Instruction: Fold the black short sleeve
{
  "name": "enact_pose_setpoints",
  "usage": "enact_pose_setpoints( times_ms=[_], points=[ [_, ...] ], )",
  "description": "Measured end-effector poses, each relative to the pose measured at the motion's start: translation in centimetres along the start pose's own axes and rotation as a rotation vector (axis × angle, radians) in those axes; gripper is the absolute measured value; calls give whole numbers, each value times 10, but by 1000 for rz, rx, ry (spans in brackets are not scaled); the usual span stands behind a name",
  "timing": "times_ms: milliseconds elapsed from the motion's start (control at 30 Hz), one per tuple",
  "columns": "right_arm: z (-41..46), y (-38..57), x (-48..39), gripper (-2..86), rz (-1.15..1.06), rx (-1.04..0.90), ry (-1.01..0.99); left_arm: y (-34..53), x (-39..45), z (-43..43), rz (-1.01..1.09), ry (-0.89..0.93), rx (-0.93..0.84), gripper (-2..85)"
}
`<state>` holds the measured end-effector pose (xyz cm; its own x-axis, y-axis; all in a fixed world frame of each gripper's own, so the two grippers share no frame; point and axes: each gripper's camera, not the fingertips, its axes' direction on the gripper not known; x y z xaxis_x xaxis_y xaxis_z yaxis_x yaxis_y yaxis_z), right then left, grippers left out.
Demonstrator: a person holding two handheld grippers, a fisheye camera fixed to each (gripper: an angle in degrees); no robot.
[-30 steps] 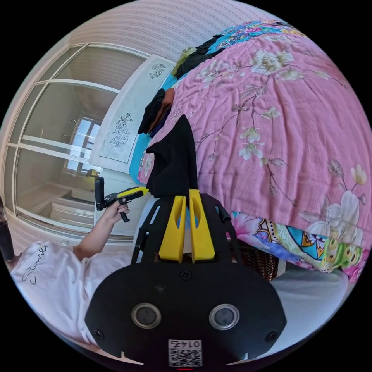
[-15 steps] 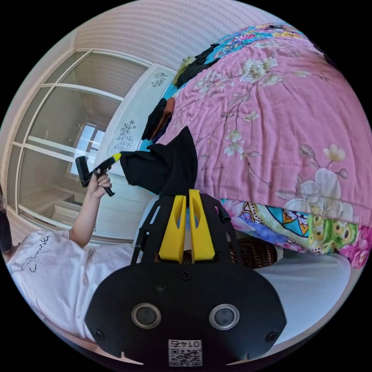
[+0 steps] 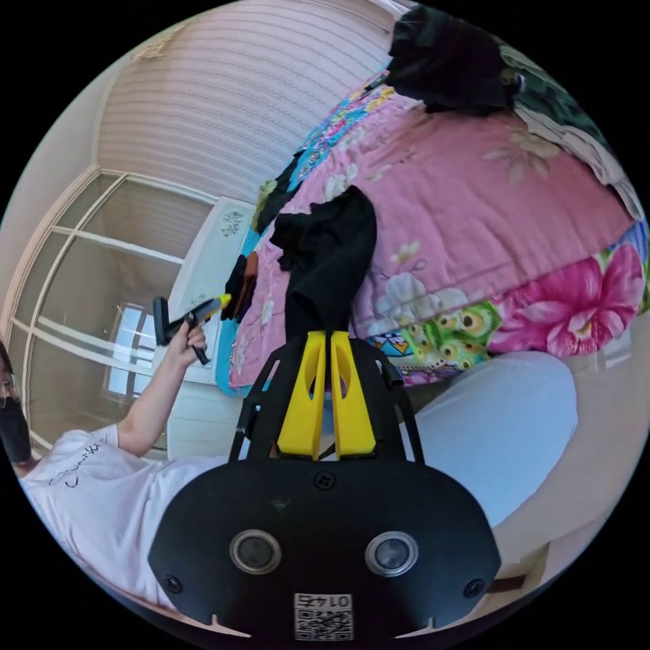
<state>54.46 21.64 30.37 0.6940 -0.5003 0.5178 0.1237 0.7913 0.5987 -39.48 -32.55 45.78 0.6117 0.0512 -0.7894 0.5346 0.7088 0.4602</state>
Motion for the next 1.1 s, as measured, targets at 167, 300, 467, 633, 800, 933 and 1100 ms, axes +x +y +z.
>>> enact_pose_setpoints(
  times_ms=[167, 300, 467, 633, 800, 933, 1100],
  points=[
    [-3, 2, -6, 6, 24, -38, 12, 103, 64, 73, 45, 167, -133, 68],
    [-9, 2, -20, 14, 34, -44, 150, 121, 124, 107, 222, 80, -202, 96],
    [-23, 5, -47, 50, 9, 9, 337, 113, 171, 150, 372, -70, -270, 98],
    [-13, 3, -91, 90, -98, -42, 426, 108, 175, 152, 379, -110, -281, 48],
    [17, 10, -166, 62, -364, -77, 660, 112, 166, 134, 307, -53, -268, -6],
    [9, 18, -201, 44, -380, 130, 704, 118, 151, 90, 264, 11, -212, -9],
    [38, -2, -200, 101, -368, -136, 603, 135, 101, 22, 110, 44, -98, -10]
  ],
)
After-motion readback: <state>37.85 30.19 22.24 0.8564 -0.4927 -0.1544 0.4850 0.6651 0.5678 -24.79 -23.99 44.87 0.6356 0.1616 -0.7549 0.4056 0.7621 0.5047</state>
